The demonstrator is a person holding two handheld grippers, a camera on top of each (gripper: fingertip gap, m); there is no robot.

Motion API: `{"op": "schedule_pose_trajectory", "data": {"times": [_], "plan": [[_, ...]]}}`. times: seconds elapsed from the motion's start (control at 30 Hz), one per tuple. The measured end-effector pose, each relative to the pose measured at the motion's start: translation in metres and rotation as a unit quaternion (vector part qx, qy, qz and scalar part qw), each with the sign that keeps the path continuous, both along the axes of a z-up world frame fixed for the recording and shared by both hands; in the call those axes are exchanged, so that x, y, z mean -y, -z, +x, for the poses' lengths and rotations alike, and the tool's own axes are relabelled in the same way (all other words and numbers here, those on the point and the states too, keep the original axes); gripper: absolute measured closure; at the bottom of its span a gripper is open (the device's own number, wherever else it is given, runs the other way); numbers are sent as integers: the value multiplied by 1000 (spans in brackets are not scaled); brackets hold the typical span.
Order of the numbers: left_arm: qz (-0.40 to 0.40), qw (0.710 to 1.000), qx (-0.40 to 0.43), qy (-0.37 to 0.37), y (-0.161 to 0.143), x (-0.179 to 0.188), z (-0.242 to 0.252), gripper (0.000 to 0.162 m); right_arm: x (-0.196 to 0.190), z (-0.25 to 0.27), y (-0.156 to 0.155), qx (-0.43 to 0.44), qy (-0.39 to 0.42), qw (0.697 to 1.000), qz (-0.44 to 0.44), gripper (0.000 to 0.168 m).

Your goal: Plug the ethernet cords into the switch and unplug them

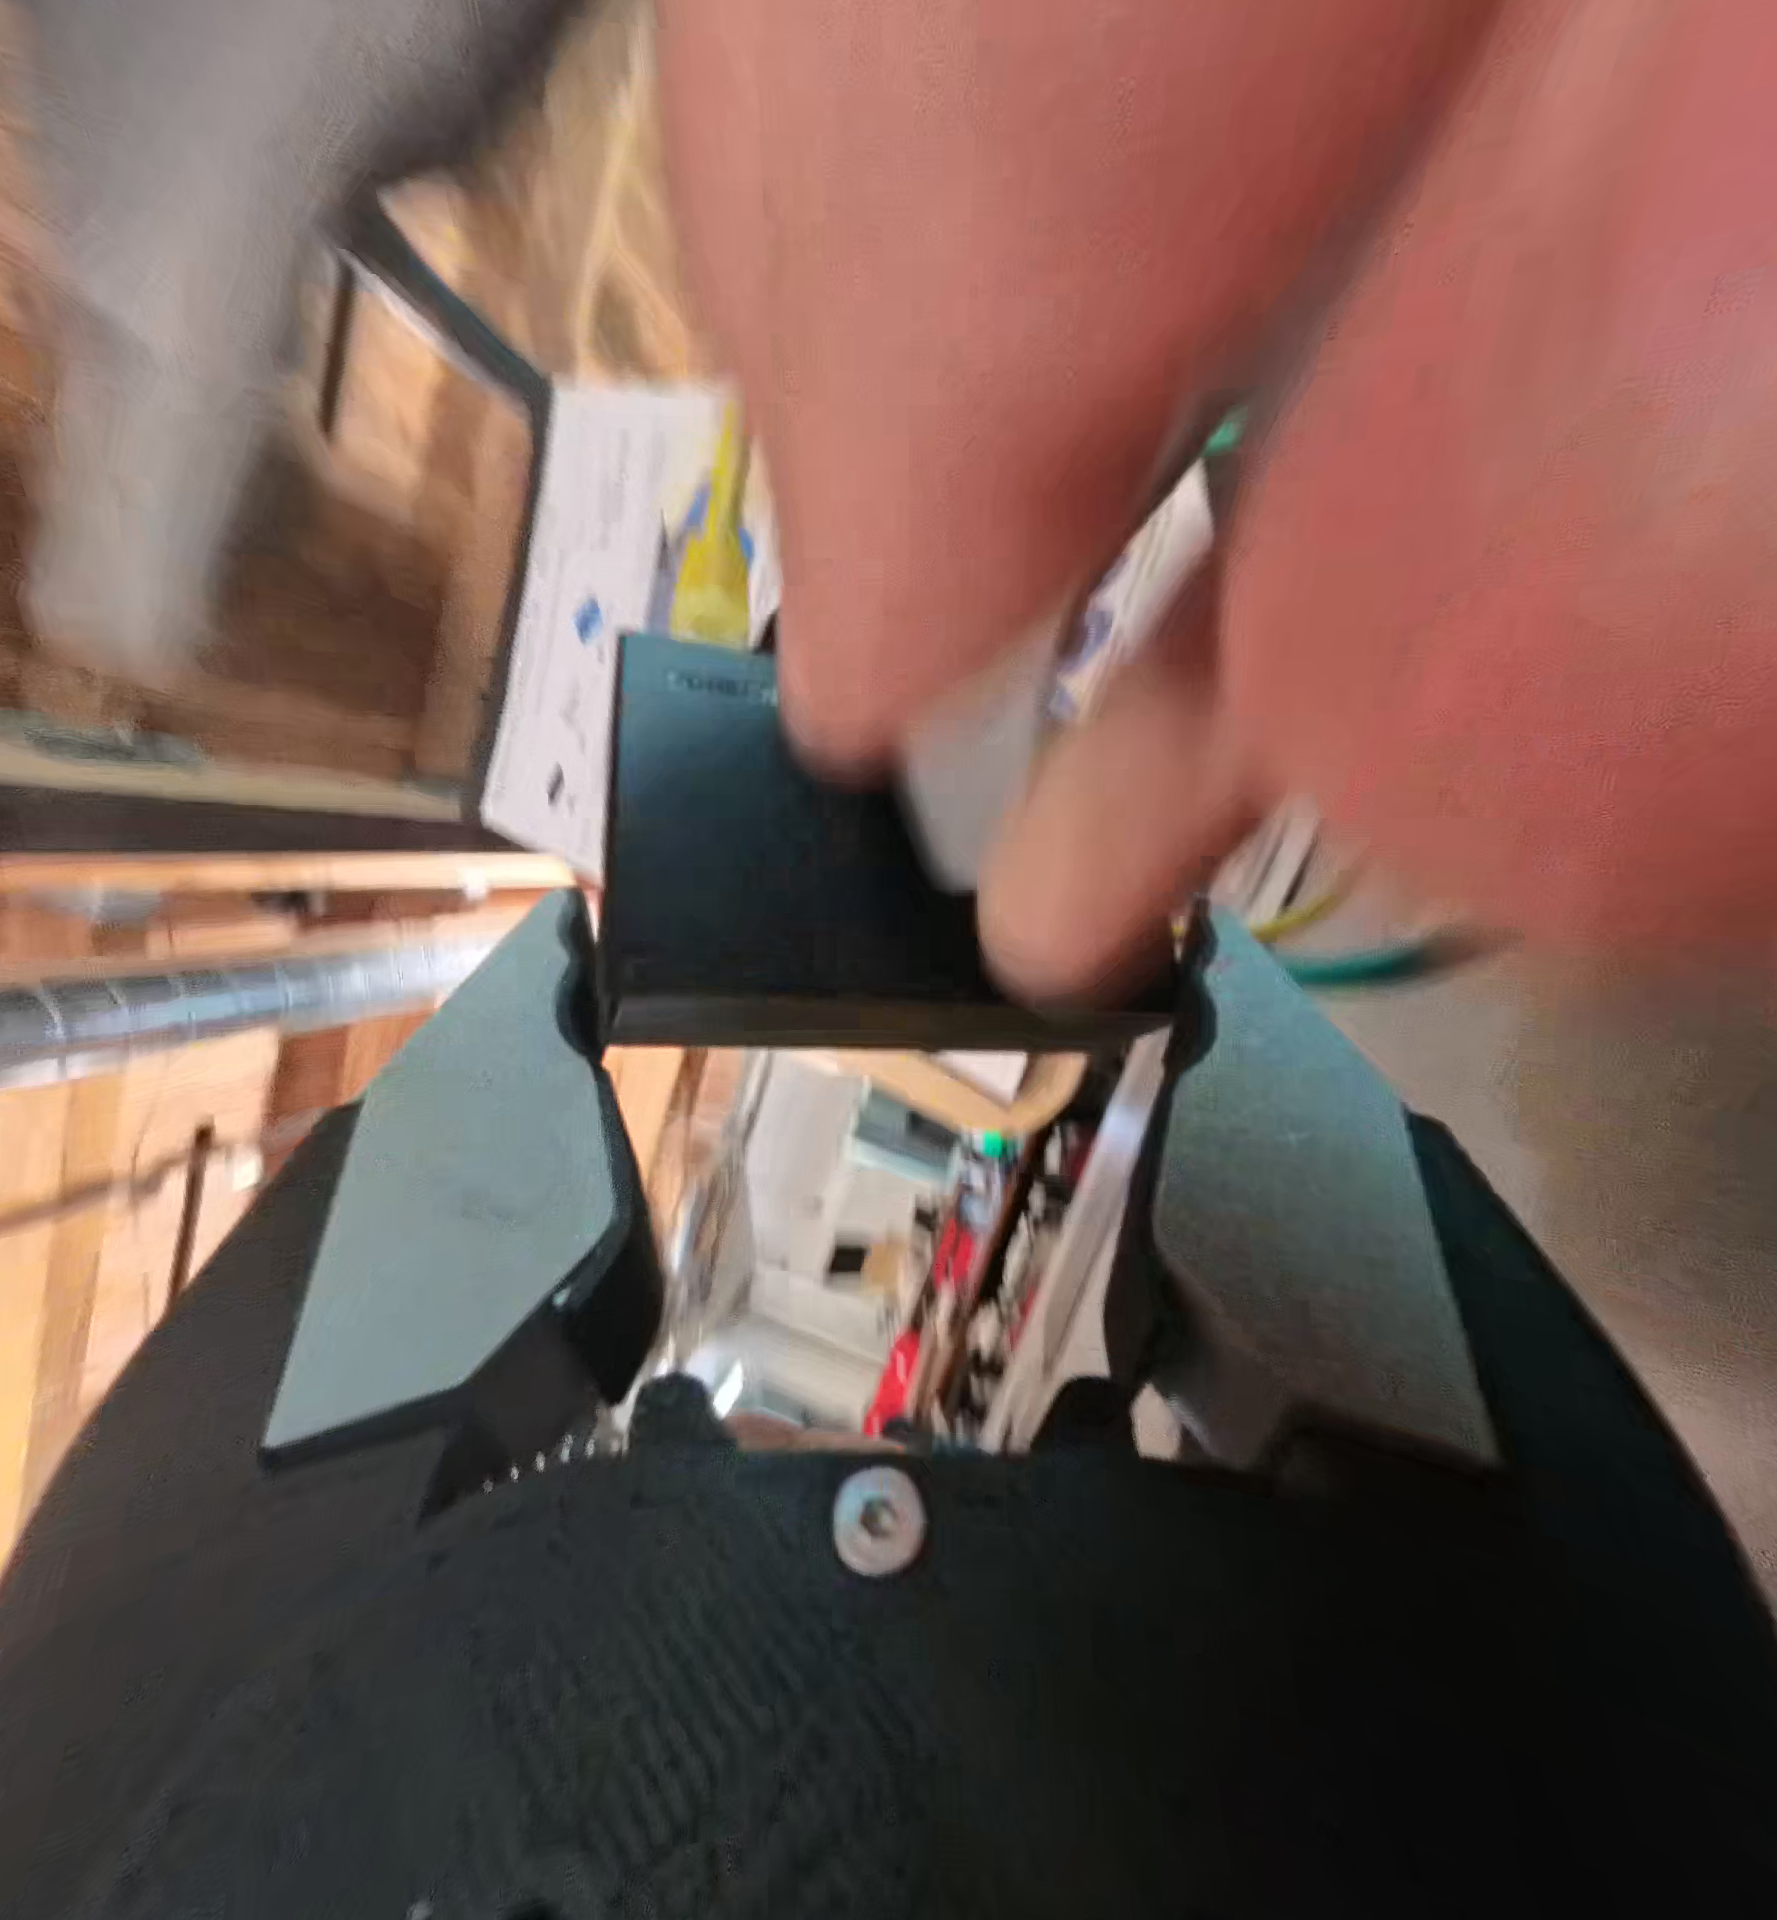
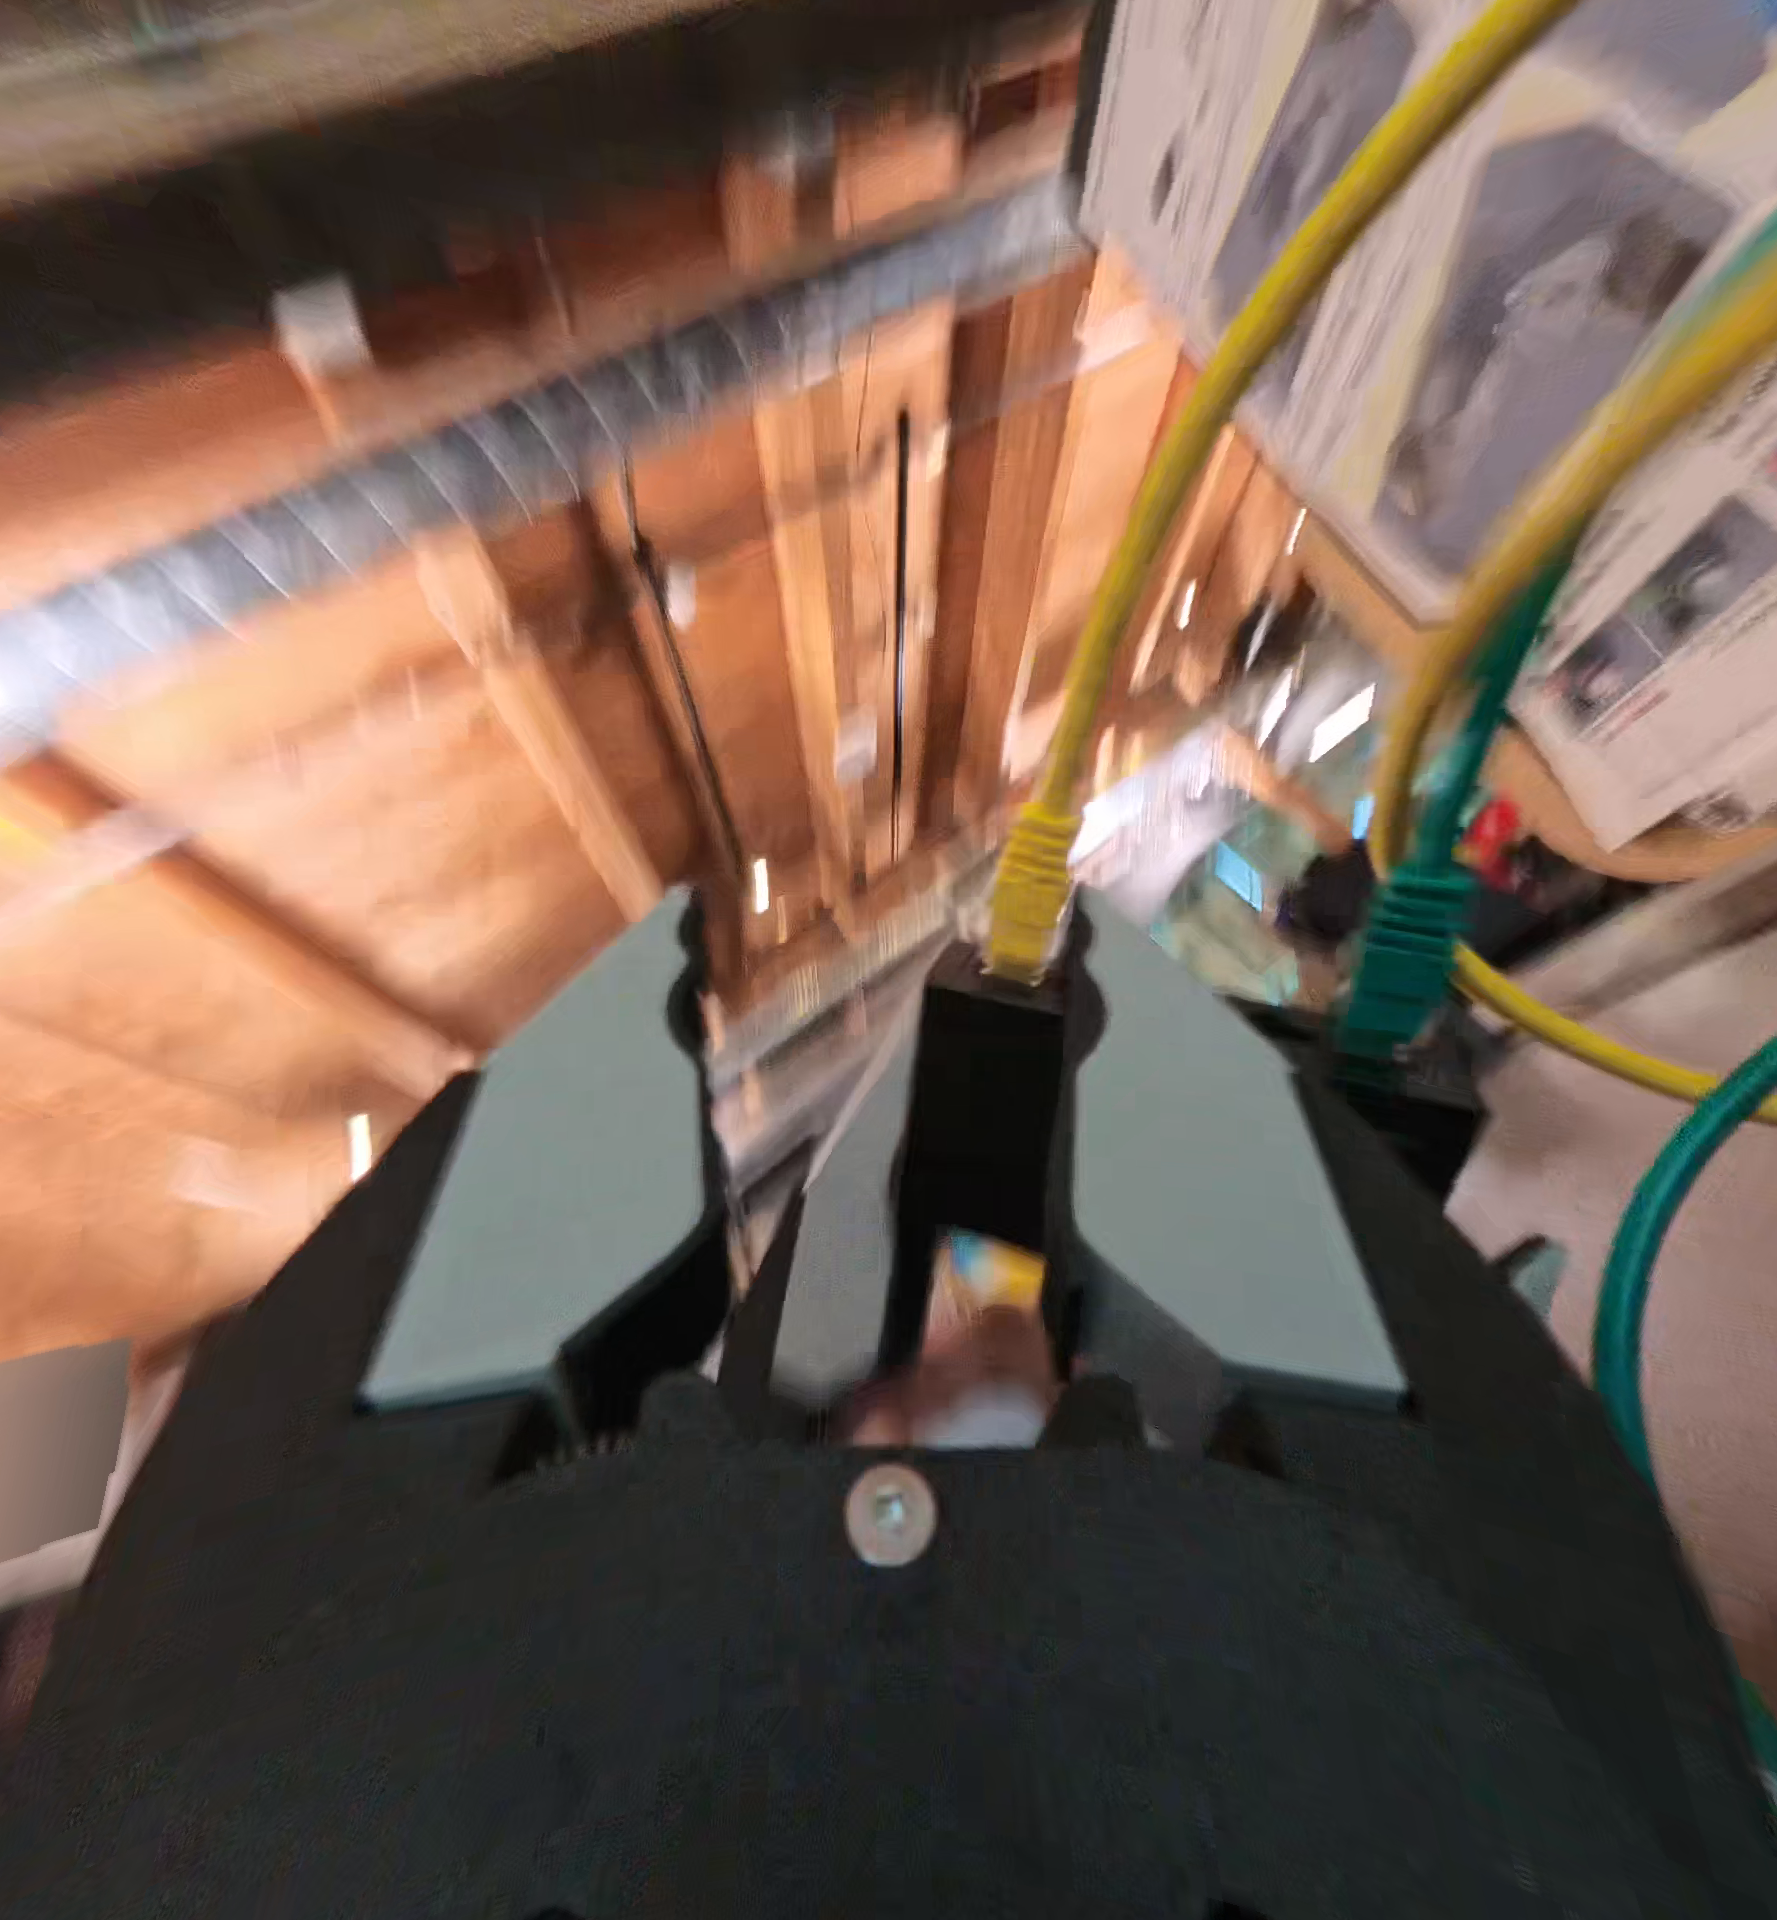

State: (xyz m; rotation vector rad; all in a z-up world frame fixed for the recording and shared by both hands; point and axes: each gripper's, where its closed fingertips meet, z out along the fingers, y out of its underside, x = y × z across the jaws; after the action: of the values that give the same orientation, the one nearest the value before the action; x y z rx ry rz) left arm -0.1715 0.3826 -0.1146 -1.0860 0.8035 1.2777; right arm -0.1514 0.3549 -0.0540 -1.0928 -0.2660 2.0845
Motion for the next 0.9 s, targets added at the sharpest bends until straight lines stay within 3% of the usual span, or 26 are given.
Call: {"op": "schedule_pose_trajectory", "data": {"times": [0.07,0.1,0.23,0.4,0.5,0.7,0.8,0.9], "plan": [[-29,999,29,-29,9,-6,-15,52,1,-24,3,70,-47,996,23,18],[-41,998,26,-32,15,-7,-19,52,4,-42,13,120,-62,990,33,11],[-68,997,23,-36,27,-8,-30,52,8,-73,40,238,-46,963,118,12],[-89,993,48,-56,31,-11,-50,51,-17,-50,21,124,-98,987,16,12],[-94,993,49,-57,33,-12,-53,52,-21,-44,24,133,-100,986,4,15],[-97,992,61,-58,34,-11,-57,52,-8,-46,30,241,6,958,155,13],[-102,990,78,-62,36,-12,-65,51,-9,-39,19,244,55,946,208,12],[-107,988,94,-59,37,-12,-69,52,-13,-33,34,334,88,901,262,13]]}}
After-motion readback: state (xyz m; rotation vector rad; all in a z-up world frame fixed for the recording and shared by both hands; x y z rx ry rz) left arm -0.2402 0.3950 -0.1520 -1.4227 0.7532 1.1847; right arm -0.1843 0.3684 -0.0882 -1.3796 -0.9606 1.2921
